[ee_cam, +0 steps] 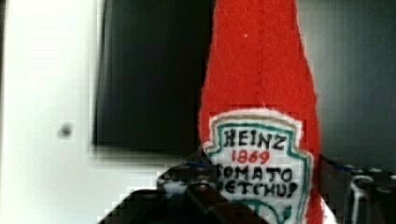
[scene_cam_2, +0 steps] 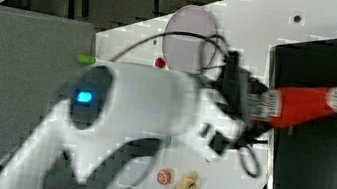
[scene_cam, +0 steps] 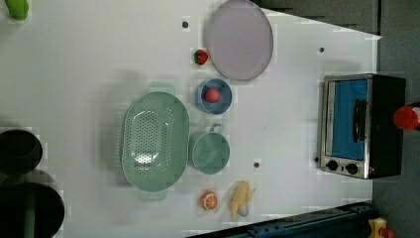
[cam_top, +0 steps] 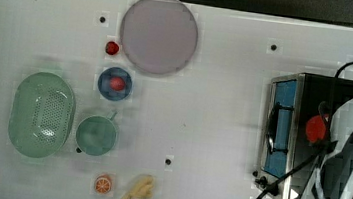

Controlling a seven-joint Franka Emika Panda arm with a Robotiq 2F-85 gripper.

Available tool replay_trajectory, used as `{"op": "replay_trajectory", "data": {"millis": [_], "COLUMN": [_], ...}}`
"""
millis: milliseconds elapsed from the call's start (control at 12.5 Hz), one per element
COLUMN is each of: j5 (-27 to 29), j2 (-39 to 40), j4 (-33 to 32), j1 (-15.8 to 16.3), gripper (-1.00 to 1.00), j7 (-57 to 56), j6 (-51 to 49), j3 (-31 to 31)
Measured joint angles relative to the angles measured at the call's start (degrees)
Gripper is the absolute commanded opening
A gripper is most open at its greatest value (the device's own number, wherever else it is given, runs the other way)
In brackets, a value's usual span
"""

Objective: Pick Ketchup from oven and place it on table.

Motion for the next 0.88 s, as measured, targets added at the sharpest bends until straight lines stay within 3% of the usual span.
{"op": "replay_trajectory", "data": {"millis": [400,640,880], "j5": [-1.96,-2.70,-6.79], "j2": [-11.93,-13.86,-13.33], "j4": [3.75,5.37,1.57], "j1": [7.33,10.36,13.01], "gripper": [0.27,0.27,0.27], "j7": [-0.41,-0.58,-0.73], "j6": [-9.96,-13.18,-11.69], "j3": [5.82,12.53,20.09]}}
